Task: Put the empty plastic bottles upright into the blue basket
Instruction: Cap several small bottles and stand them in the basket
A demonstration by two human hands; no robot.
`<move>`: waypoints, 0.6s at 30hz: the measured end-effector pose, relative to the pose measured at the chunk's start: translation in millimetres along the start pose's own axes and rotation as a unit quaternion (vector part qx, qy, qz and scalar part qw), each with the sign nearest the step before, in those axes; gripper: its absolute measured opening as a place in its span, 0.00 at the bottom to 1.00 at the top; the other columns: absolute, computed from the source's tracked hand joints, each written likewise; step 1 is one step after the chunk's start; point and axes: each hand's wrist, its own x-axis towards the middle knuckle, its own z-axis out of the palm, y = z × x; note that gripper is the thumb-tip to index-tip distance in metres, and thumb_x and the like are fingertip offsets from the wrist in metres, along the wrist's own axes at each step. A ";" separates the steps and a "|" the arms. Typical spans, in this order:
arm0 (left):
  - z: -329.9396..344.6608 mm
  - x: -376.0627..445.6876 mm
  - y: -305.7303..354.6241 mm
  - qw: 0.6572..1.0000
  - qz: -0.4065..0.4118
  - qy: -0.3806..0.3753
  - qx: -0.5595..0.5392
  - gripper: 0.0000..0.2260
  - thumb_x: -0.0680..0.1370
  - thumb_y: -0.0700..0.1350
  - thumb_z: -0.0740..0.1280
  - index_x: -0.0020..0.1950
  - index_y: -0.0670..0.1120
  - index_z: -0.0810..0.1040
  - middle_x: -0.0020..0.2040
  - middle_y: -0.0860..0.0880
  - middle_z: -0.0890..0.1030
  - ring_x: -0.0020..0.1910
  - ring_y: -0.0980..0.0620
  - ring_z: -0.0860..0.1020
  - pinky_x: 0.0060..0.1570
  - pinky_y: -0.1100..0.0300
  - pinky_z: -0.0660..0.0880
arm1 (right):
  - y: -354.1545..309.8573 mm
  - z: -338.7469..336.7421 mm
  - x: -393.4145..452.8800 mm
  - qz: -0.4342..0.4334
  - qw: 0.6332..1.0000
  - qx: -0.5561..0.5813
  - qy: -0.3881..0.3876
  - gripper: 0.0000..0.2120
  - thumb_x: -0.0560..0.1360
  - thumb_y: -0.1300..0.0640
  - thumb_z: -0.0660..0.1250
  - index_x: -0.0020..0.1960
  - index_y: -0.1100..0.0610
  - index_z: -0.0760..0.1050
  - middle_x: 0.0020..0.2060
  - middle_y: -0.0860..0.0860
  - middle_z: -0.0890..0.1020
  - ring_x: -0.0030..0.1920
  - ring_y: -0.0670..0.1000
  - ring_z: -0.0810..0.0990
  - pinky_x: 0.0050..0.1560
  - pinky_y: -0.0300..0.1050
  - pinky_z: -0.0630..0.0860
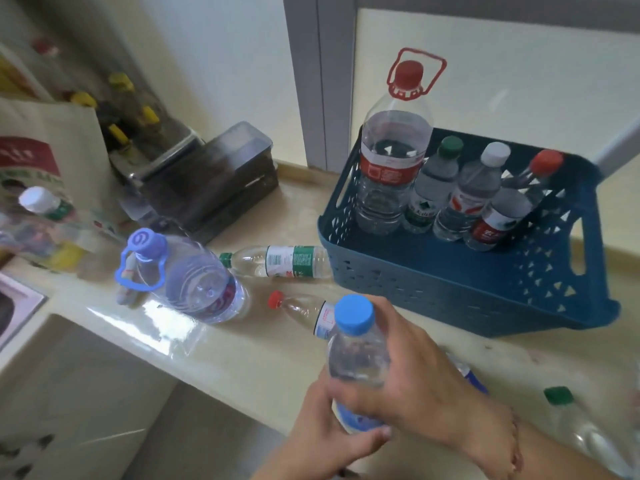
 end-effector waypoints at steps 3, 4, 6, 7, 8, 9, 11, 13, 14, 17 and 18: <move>-8.7 15.9 28.6 0.997 0.017 0.078 -0.017 0.31 0.61 0.35 0.81 0.57 0.61 0.81 0.52 0.57 0.86 0.53 0.53 0.84 0.51 0.64 0.79 | -33.3 -30.8 0.9 -0.082 0.996 0.044 0.008 0.29 0.66 0.37 0.73 0.61 0.27 0.61 0.56 0.33 0.75 0.56 0.42 0.77 0.53 0.34 0.74; -13.9 25.1 41.0 0.994 0.048 0.098 -0.021 0.30 0.61 0.37 0.81 0.58 0.59 0.80 0.53 0.57 0.85 0.53 0.53 0.84 0.51 0.63 0.79 | -42.6 -43.8 2.0 -0.107 0.993 0.043 0.015 0.26 0.68 0.33 0.68 0.63 0.32 0.64 0.57 0.35 0.75 0.58 0.45 0.77 0.55 0.38 0.75; -26.8 49.2 70.1 0.978 0.155 0.141 0.002 0.29 0.63 0.43 0.82 0.61 0.51 0.78 0.55 0.60 0.84 0.53 0.59 0.83 0.51 0.65 0.78 | -55.6 -71.3 6.5 -0.143 0.988 0.033 0.041 0.23 0.72 0.33 0.63 0.64 0.41 0.68 0.57 0.39 0.76 0.57 0.48 0.78 0.53 0.38 0.76; -34.2 61.8 84.6 0.965 0.205 0.159 0.029 0.29 0.64 0.48 0.82 0.63 0.51 0.76 0.55 0.61 0.83 0.52 0.59 0.83 0.51 0.64 0.79 | -61.1 -84.3 10.3 -0.151 0.986 0.043 0.055 0.21 0.73 0.36 0.63 0.63 0.42 0.69 0.56 0.40 0.76 0.56 0.48 0.79 0.50 0.35 0.77; -41.3 75.0 98.3 0.954 0.242 0.170 0.057 0.30 0.64 0.51 0.81 0.64 0.52 0.75 0.55 0.60 0.83 0.51 0.58 0.83 0.50 0.60 0.80 | -66.6 -96.0 14.7 -0.155 0.984 0.066 0.065 0.18 0.74 0.39 0.65 0.62 0.42 0.69 0.56 0.42 0.77 0.55 0.47 0.80 0.48 0.35 0.78; -47.9 88.1 109.5 0.943 0.270 0.174 0.087 0.31 0.64 0.53 0.80 0.65 0.54 0.74 0.56 0.59 0.82 0.52 0.56 0.83 0.51 0.57 0.80 | -70.4 -105.4 20.0 -0.161 0.980 0.088 0.074 0.17 0.74 0.43 0.67 0.61 0.43 0.69 0.55 0.44 0.78 0.56 0.48 0.81 0.46 0.37 0.80; -59.5 111.6 126.3 0.928 0.294 0.167 0.157 0.34 0.65 0.54 0.79 0.67 0.55 0.71 0.59 0.58 0.80 0.55 0.56 0.81 0.53 0.56 0.81 | -74.8 -119.4 32.7 -0.179 0.971 0.104 0.118 0.16 0.74 0.49 0.68 0.60 0.44 0.68 0.55 0.51 0.78 0.57 0.53 0.81 0.48 0.46 0.82; -68.1 131.5 139.0 0.929 0.266 0.143 0.212 0.38 0.66 0.55 0.80 0.71 0.55 0.66 0.63 0.56 0.77 0.61 0.58 0.77 0.58 0.57 0.79 | -73.2 -124.5 47.1 -0.181 0.962 0.092 0.183 0.16 0.75 0.49 0.68 0.59 0.43 0.67 0.56 0.55 0.77 0.56 0.55 0.82 0.49 0.52 0.82; -71.7 140.2 141.4 0.932 0.240 0.132 0.237 0.40 0.66 0.56 0.80 0.73 0.56 0.64 0.67 0.57 0.75 0.64 0.59 0.74 0.62 0.59 0.76 | -70.5 -124.0 54.5 -0.174 0.958 0.080 0.212 0.15 0.75 0.49 0.68 0.58 0.44 0.66 0.55 0.54 0.77 0.53 0.53 0.83 0.48 0.50 0.81; -83.1 159.4 129.4 0.942 0.162 0.103 0.274 0.43 0.66 0.60 0.78 0.75 0.58 0.60 0.74 0.57 0.68 0.70 0.59 0.67 0.67 0.61 0.66 | -54.9 -114.6 80.3 -0.094 0.959 0.003 0.267 0.17 0.73 0.44 0.67 0.59 0.44 0.64 0.49 0.44 0.74 0.44 0.46 0.81 0.42 0.38 0.76; -86.7 163.7 121.2 0.945 0.146 0.097 0.275 0.42 0.67 0.61 0.78 0.76 0.57 0.61 0.74 0.57 0.67 0.69 0.60 0.66 0.68 0.61 0.65 | -47.3 -110.2 90.0 -0.065 0.961 -0.025 0.268 0.18 0.73 0.45 0.67 0.59 0.45 0.65 0.48 0.42 0.74 0.43 0.45 0.79 0.42 0.37 0.74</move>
